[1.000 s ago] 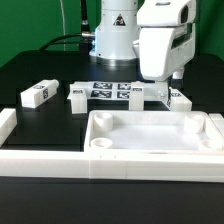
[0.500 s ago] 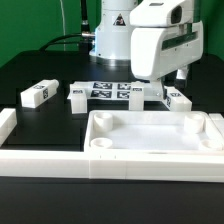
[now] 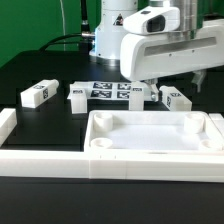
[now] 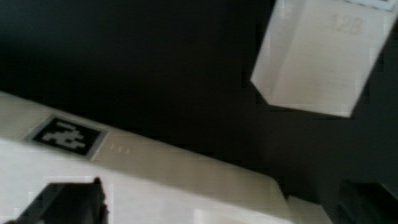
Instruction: Assemble desk
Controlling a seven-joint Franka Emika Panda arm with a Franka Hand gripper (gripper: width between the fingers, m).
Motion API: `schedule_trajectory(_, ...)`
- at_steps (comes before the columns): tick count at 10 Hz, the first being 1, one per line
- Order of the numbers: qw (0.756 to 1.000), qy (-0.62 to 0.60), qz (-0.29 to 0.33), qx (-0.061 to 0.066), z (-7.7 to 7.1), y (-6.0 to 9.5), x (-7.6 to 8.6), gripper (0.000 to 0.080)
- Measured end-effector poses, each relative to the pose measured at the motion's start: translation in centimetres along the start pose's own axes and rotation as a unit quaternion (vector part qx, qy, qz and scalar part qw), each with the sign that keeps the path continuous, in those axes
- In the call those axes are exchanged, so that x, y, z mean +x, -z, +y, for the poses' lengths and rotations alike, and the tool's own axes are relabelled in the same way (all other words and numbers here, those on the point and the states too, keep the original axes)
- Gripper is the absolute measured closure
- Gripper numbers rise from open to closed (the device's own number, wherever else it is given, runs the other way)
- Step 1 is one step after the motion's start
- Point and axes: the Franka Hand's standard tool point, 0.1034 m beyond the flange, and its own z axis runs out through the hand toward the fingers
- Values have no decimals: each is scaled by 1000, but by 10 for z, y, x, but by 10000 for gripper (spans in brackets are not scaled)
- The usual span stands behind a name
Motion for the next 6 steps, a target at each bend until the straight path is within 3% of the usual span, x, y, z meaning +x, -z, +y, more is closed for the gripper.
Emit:
schedule_trajectory(4,993,-119,-2,7,-9,-2,-3,151)
schedule_trajectory(6,993,-119,-7,8,-15,-5,-9,151)
